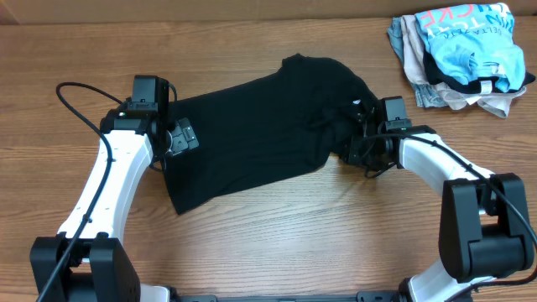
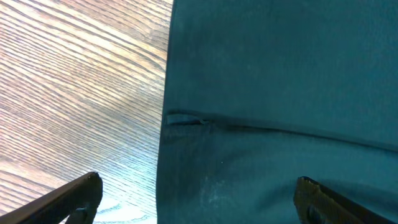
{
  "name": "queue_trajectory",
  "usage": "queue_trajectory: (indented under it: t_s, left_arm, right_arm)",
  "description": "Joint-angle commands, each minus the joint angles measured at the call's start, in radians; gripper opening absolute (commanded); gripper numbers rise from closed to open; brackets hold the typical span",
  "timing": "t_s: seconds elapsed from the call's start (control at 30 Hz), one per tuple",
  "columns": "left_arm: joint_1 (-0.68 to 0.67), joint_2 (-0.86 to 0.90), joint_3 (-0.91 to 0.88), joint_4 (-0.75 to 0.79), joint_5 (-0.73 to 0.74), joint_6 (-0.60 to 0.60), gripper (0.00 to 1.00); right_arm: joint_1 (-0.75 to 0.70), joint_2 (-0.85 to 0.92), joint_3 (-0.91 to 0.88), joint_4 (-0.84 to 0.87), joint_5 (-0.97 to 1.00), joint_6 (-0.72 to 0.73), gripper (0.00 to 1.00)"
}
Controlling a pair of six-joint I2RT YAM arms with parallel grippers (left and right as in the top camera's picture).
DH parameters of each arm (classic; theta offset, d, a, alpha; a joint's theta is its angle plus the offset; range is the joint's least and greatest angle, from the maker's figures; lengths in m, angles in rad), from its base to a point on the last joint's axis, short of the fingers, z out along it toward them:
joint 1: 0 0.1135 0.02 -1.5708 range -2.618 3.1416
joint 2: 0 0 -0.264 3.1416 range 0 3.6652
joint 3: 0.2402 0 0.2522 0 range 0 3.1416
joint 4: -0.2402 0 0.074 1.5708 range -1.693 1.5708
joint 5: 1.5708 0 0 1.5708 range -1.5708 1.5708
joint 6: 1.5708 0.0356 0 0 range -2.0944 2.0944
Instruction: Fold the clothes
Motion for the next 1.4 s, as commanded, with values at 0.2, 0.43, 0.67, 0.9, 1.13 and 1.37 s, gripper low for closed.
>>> queue_trajectory:
  t_s: [0.2,0.43,0.67,0.9,1.13,1.37]
  left_arm:
    - [0.005,-0.011,0.010,0.002,-0.025,0.019,1.00]
    - [0.005,-0.011,0.010,0.002,-0.025,0.019,1.00]
    - [0.005,-0.011,0.010,0.002,-0.025,0.019,1.00]
    - [0.005,-0.011,0.010,0.006,-0.028,0.019,1.00]
    - [0.005,-0.011,0.010,0.006,-0.028,0.019,1.00]
    - [0.005,-0.011,0.010,0.009,-0.028,0.019,1.00]
  right_arm:
    - [0.004,0.019,-0.010,0.047,0.129,-0.006,0.16]
    - [0.004,0.019,-0.010,0.075,0.148,-0.003,0.04]
    - [0.004,0.015,-0.005,0.071,0.131,-0.003,0.04]
    - [0.004,-0.044,0.080,0.034,0.079,-0.003,0.04]
    - [0.004,-0.044,0.108,0.046,0.079,-0.006,0.09]
    - [0.004,0.023,0.101,0.046,0.079,-0.006,0.09]
